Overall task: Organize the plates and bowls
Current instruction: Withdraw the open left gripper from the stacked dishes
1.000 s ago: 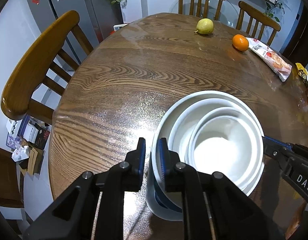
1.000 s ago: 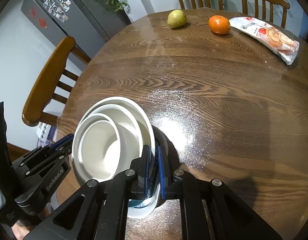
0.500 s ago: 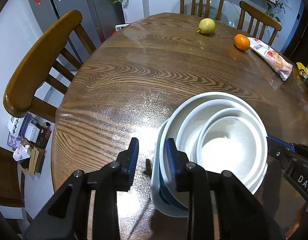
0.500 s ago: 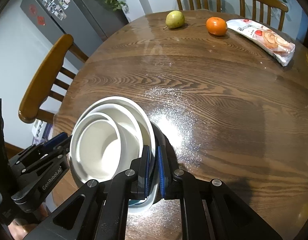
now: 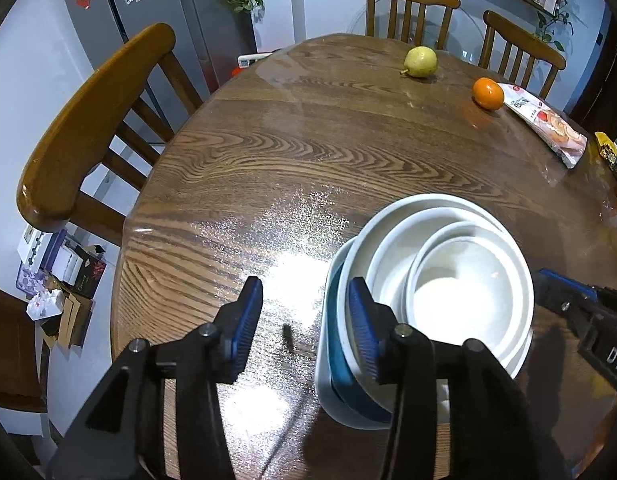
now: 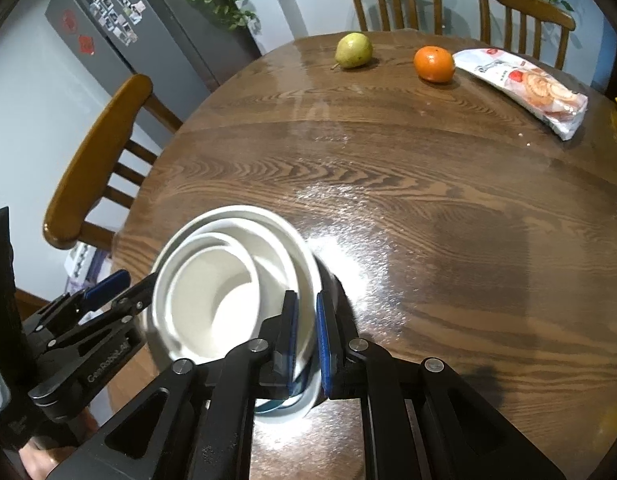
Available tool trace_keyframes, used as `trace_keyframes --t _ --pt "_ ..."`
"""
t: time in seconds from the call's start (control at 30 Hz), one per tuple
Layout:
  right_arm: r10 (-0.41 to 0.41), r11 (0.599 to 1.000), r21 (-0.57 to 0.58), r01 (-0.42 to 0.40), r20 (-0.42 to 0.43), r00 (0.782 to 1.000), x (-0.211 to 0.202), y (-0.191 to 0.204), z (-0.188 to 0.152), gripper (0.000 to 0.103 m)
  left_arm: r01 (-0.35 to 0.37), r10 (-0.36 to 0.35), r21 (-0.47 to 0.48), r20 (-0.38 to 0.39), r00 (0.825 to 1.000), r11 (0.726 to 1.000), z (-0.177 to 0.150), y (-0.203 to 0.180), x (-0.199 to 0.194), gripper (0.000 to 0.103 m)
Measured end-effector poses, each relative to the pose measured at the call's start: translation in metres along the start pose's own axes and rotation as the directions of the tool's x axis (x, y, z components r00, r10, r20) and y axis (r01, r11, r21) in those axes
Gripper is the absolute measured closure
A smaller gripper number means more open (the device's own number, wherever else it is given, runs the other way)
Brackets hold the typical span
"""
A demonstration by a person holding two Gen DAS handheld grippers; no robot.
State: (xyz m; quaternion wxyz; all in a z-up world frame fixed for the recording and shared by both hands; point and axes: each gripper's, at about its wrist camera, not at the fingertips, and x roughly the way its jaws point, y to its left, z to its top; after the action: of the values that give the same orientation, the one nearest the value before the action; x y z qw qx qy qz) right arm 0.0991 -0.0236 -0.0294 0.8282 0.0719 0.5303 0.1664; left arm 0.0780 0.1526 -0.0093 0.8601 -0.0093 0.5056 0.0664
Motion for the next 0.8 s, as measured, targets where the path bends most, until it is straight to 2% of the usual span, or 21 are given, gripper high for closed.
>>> trace_keyframes --t 0.17,0.27,0.33,0.4,0.47,0.63,0.73,0.8 --pt "0.006 1.0 -0.007 -0.006 0.031 1.0 -0.007 0.004 -0.003 0.093 -0.001 0.001 -0.012 0.029 1.0 1.0 0.0 0.006 -0.01 0.043" --pt "0.013 1.0 -0.019 -0.012 0.043 0.999 -0.012 0.006 -0.004 0.092 0.003 -0.003 -0.017 0.039 0.999 1.0 -0.001 0.009 -0.014 0.039" --pt "0.024 0.999 -0.024 -0.022 0.045 0.999 -0.015 0.009 -0.006 0.085 0.012 -0.011 -0.014 0.049 0.999 1.0 -0.002 0.009 -0.019 0.034" --pt "0.041 0.999 -0.026 -0.04 0.041 0.998 -0.017 0.01 -0.008 0.063 0.016 -0.015 -0.008 0.06 0.998 1.0 -0.004 0.009 -0.023 0.026" --pt "0.048 0.998 -0.033 -0.047 0.049 0.998 -0.021 0.012 -0.012 0.053 0.022 -0.022 -0.01 0.073 0.997 1.0 -0.006 0.01 -0.029 0.022" --pt "0.067 0.996 -0.071 -0.062 0.072 0.995 -0.036 0.015 -0.023 0.049 0.038 -0.037 -0.014 0.09 0.995 0.999 -0.012 0.013 -0.041 0.013" --pt "0.066 0.993 -0.103 -0.057 0.09 0.994 -0.045 0.016 -0.03 0.037 0.039 -0.037 -0.023 0.098 0.995 0.999 -0.015 0.015 -0.048 0.002" --pt "0.063 0.991 -0.124 -0.051 0.097 0.993 -0.049 0.017 -0.037 0.026 0.041 -0.037 -0.038 0.11 0.993 0.998 -0.019 0.017 -0.055 0.001"
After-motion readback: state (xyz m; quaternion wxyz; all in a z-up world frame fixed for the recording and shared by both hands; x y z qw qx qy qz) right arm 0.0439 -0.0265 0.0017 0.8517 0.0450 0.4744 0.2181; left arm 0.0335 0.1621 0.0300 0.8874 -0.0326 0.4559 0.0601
